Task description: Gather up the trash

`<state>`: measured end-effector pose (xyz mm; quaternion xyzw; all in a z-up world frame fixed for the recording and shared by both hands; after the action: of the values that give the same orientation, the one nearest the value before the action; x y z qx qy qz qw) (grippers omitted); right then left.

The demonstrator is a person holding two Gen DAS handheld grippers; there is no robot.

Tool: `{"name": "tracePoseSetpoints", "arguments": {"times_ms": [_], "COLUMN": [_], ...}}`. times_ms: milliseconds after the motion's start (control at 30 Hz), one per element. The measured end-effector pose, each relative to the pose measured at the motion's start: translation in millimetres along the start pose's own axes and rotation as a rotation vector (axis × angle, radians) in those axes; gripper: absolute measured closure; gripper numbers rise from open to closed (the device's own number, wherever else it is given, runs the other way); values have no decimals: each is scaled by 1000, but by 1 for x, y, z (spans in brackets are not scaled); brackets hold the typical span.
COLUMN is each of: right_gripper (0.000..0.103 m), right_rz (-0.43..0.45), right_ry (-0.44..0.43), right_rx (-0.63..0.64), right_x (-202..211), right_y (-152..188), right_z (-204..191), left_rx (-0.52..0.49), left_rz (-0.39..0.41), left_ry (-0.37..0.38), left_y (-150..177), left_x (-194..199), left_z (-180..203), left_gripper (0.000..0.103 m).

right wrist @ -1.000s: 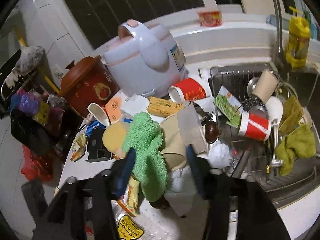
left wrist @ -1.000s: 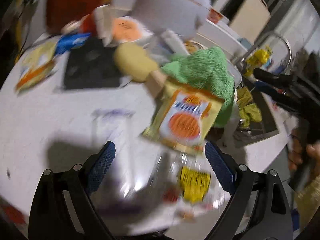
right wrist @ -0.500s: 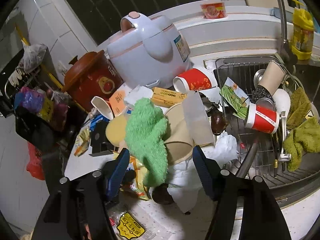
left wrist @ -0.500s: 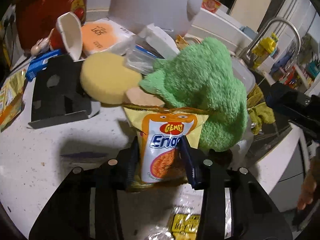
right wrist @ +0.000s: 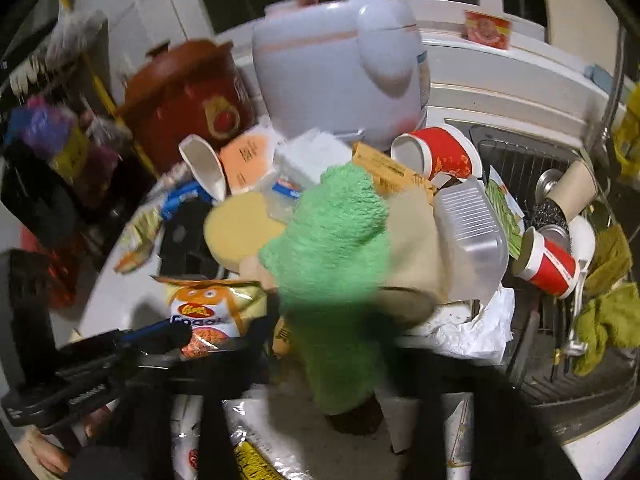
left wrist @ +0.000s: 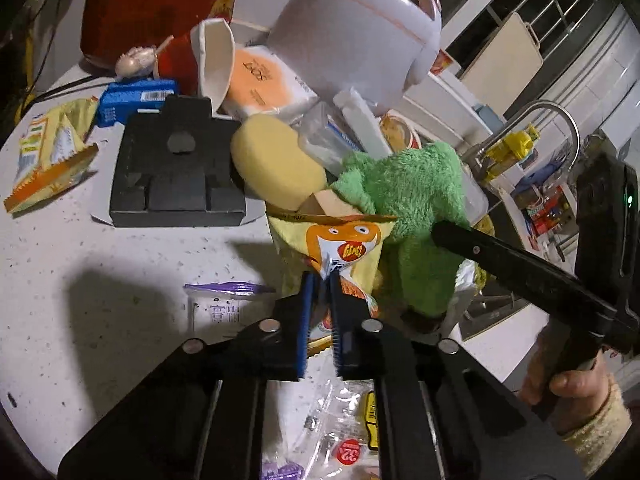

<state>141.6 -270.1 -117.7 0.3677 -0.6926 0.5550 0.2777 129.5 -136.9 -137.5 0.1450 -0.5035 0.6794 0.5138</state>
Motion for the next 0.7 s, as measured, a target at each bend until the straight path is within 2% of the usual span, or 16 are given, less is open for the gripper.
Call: {"name": "tracePoseSetpoints", "arguments": {"times_ms": [100,333,467,500,533,567,600,700], "right_gripper": [93,93,93,93,93,93,93,93], "right_rz": [32,180,273,290,304,316,322,333], "right_ry": [-18,-107,-168,-181,-197,-220,-230,-245], "right_rx": [-15,-50,-68,-75,-83,-91,-95,-90], "right_x": [9,73,119,127,135,144,149,160], "right_y": [-3,-30,-44,-47,-49,-51,-52,-50], "right_z": [-2,-8,-9,-9,-9,-9,-8,-8], "left_rx": [9,25,-14,-28,-46,-48,-44,-60], "left_rz": [15,26,19,16,-4,-26,-49,-63], "left_ry": [35,47,14,-23,-80,-94,-119,-119], "left_y": [0,-4,-10,-11,-10,-9,-7,-4], "left_x": [1,5,7,5,0,-6,-11,-19], "left_z": [5,4,6,5,2,1,-1,3], "left_gripper": [101,102,103,94,81,33,12,12]}}
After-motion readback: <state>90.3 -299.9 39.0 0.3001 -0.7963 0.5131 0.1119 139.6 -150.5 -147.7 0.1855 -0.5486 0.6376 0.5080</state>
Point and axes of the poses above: each gripper's, at about its wrist camera, not at the fingertips, and x roughly against the way its jaws point, z to its right, y to its underside, the point moved 7 cm from there along -x, roughly the way its jaws point, and after that the axes turned 3 degrees about -x, right-handed, at the moved point
